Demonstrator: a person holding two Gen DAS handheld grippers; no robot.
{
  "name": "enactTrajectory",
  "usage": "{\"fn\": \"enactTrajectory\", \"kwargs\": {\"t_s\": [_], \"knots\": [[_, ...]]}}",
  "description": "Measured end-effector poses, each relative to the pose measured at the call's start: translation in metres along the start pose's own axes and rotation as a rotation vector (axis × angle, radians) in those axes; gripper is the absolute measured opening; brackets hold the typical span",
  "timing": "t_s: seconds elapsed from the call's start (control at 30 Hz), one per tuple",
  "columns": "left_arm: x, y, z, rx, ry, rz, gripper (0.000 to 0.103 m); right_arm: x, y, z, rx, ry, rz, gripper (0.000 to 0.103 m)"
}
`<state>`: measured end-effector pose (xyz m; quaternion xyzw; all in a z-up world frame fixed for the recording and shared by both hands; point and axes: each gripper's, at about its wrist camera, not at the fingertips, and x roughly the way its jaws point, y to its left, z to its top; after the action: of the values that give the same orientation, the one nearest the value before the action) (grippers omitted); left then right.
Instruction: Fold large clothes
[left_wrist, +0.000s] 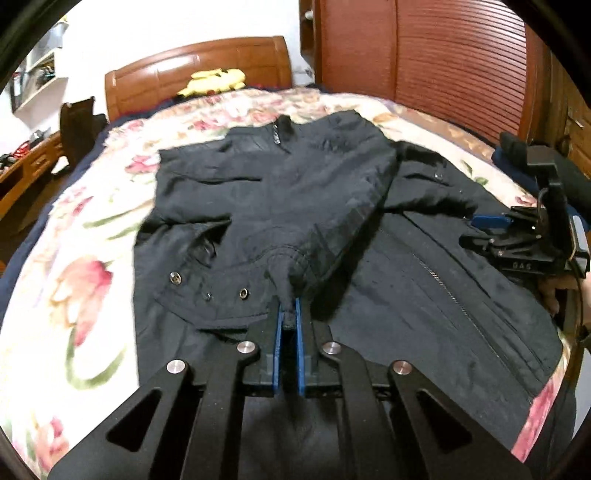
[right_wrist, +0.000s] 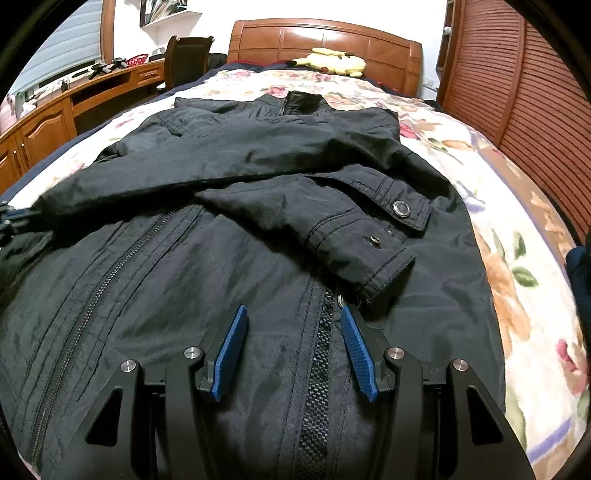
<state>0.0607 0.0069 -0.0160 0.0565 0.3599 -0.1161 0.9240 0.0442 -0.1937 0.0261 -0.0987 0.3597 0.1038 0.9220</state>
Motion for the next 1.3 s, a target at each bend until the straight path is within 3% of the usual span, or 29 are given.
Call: {"fn": "enactTrajectory", "kwargs": {"t_s": [0.13,0.2,0.33,0.4,0.57,0.83,1.07,1.3], "knots": [[-0.012,-0.001,-0.010,-0.013,-0.023,0.014,0.014,-0.027,-0.003,-0.002,0.008,-0.044,0.011,0.055],[-0.021,0.000,-0.017,-0.027,-0.040,0.028,0.034,-0.041,-0.008,-0.008,0.011,-0.057,0.014,0.055],[-0.040,0.002,-0.030,-0.074,-0.076,0.014,0.056,-0.063,-0.019,-0.024,0.001,-0.062,-0.006,0.055],[-0.050,0.005,-0.038,-0.097,-0.095,0.011,0.081,-0.072,-0.027,-0.033,0.006,-0.067,-0.022,0.055],[-0.069,0.016,-0.059,-0.143,-0.120,0.038,0.081,-0.088,-0.049,-0.053,0.059,-0.060,-0.051,0.055],[-0.085,0.036,-0.087,-0.183,-0.089,0.095,0.081,-0.097,-0.072,-0.081,0.139,-0.011,-0.059,0.055],[-0.091,0.040,-0.104,-0.174,-0.056,0.124,0.081,-0.108,-0.081,-0.095,0.176,0.011,-0.001,0.055],[-0.087,0.037,-0.113,-0.183,-0.035,0.097,0.081,-0.109,-0.073,-0.105,0.148,0.014,0.031,0.055]]}}
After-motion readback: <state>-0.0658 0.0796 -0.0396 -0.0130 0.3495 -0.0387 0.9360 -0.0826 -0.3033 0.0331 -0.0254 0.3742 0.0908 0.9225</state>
